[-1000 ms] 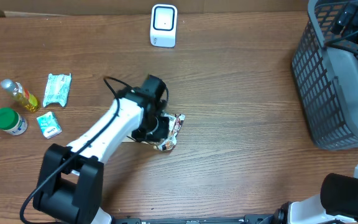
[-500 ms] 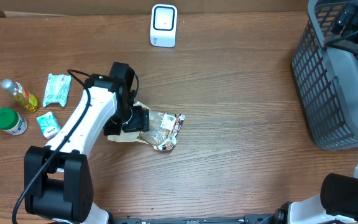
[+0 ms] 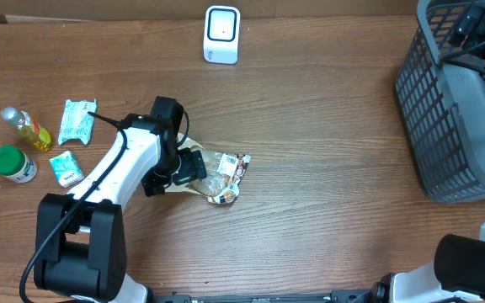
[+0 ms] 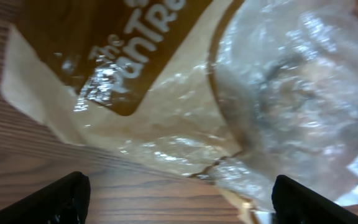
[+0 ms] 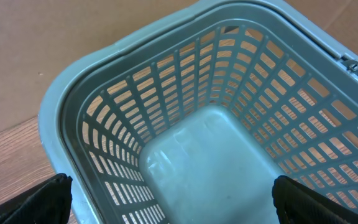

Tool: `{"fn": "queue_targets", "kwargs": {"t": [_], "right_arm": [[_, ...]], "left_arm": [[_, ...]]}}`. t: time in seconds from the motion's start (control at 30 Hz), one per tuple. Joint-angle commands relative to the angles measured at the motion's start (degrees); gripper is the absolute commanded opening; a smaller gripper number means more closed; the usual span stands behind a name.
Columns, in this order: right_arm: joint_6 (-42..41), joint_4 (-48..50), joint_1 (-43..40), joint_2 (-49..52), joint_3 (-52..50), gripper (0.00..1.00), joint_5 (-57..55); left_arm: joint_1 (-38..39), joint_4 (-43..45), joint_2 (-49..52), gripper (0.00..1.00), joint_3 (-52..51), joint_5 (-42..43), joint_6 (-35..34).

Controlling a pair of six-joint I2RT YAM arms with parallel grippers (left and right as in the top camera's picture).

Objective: Scan the item barcode

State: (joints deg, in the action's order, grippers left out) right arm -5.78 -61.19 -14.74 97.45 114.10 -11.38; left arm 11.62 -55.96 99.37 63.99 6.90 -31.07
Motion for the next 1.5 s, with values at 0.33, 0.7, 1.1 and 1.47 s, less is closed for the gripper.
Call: {"fn": "queue_targets", "kwargs": {"t": [0.33,0.7,1.1,1.47], "right_arm": [[-0.2,0.2,0.0,-0.5,1.0,1.0,-0.6],[-0.2,0.2,0.0,-0.5,1.0,1.0,-0.6],[-0.2,0.2,0.0,-0.5,1.0,1.0,-0.6],[-0.2,0.2,0.0,-0.5,1.0,1.0,-0.6]], "left_arm": [[0.0,5.6,0.3,0.89,-4.8,3.1,-15.7],[-0.1,15.4,0.3,0.85,-5.0,-5.0,-8.6],[-2.0,14.9,0.3,0.9,-4.5,5.4,-8.4],[-1.4,16.2,0.3,0.89,-5.9,1.8,-18.8]]}}
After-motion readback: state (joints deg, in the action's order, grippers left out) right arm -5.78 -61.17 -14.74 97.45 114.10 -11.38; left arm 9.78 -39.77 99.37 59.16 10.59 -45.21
